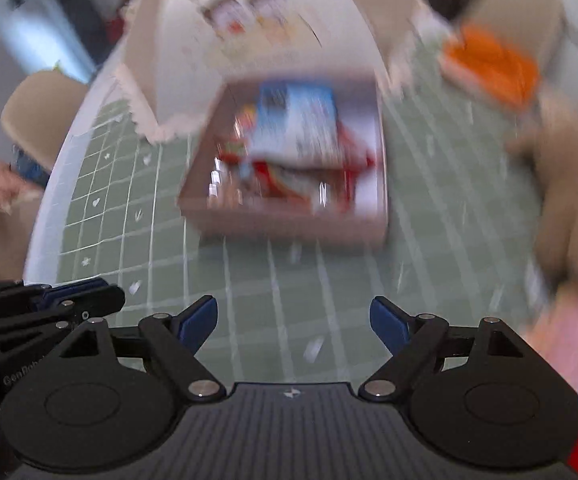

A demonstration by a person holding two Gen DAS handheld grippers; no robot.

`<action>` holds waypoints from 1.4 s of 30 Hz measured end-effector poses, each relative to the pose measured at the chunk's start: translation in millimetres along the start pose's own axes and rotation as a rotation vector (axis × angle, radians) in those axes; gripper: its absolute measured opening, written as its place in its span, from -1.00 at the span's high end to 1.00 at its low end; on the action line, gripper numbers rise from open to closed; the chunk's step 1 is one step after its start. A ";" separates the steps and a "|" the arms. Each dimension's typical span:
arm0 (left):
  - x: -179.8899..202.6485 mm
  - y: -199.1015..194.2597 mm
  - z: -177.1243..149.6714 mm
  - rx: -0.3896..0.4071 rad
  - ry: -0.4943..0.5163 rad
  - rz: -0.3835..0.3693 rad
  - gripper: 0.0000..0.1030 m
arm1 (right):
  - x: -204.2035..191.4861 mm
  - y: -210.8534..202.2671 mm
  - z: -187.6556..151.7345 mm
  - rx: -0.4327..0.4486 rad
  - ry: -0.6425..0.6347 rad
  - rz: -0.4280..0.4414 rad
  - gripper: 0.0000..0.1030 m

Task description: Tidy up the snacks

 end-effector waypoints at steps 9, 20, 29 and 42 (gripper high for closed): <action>15.8 -4.6 -12.7 -0.026 0.011 -0.053 0.71 | -5.6 -3.2 -21.3 -0.016 -0.012 -0.034 -0.64; 17.1 -8.4 -13.5 -0.020 -0.007 -0.055 0.71 | -8.3 -7.9 -23.2 0.000 -0.081 -0.075 -0.64; 22.8 -6.7 -14.8 -0.028 -0.008 -0.066 0.71 | -2.3 -9.0 -26.3 -0.001 -0.089 -0.091 -0.64; 33.3 -4.3 -17.2 -0.036 0.001 -0.079 0.71 | 6.8 -13.0 -27.0 0.008 -0.084 -0.106 -0.64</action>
Point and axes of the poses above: each gripper's, at about its wrist camera, not at the fingertips, and y roughly the way its jaws point, x to its right, z to its top, the point moved 9 cm from there along y, roughly the way its jaws point, and after that the axes turned 13 degrees about -y, right-handed, at the moved point
